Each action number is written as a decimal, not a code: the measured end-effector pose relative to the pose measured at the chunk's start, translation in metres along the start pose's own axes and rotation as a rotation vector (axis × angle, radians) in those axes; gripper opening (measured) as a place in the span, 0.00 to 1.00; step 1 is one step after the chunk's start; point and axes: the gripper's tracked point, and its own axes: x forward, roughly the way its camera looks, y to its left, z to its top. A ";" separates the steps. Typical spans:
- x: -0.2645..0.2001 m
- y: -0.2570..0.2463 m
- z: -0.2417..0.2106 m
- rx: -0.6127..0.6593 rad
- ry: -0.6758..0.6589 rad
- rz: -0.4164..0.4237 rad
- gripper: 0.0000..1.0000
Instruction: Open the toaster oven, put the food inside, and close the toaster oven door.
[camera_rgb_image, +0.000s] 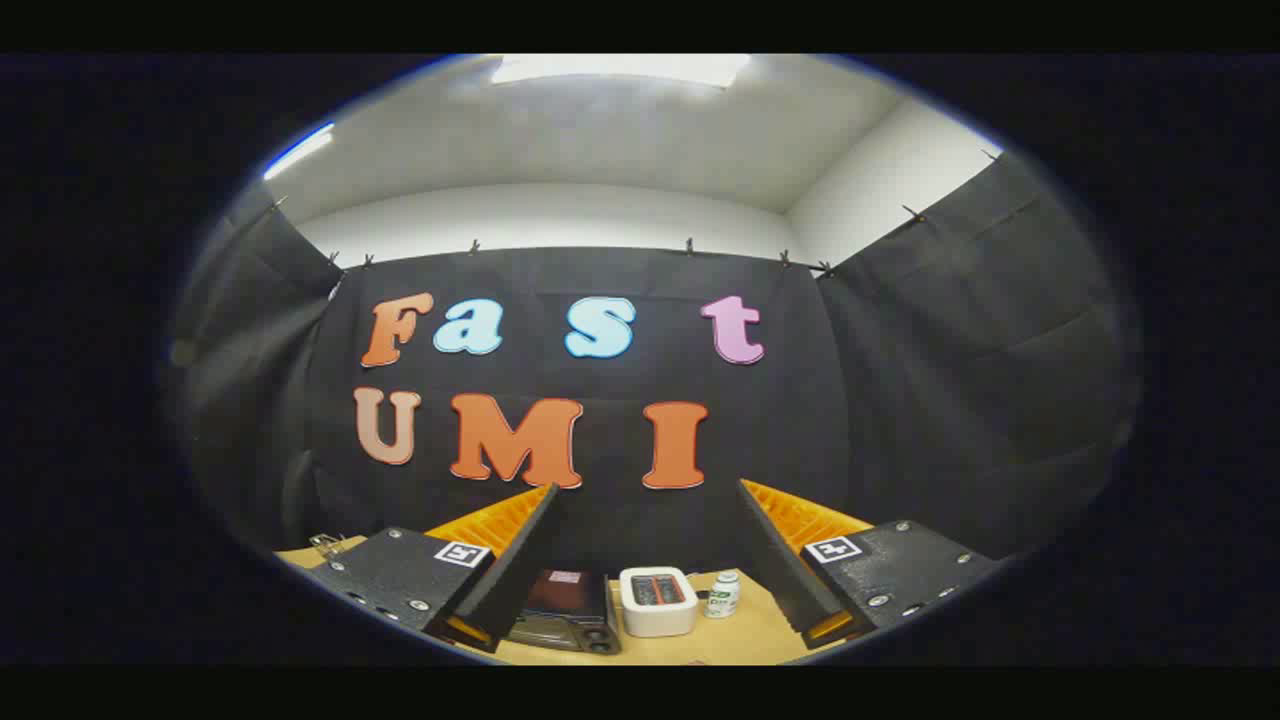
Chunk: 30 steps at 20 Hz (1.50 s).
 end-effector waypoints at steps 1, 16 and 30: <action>0.001 0.009 0.001 0.007 0.009 0.015 0.98; 0.013 0.059 0.002 0.015 0.046 0.064 0.99; 0.031 0.082 -0.019 0.018 0.092 0.123 0.99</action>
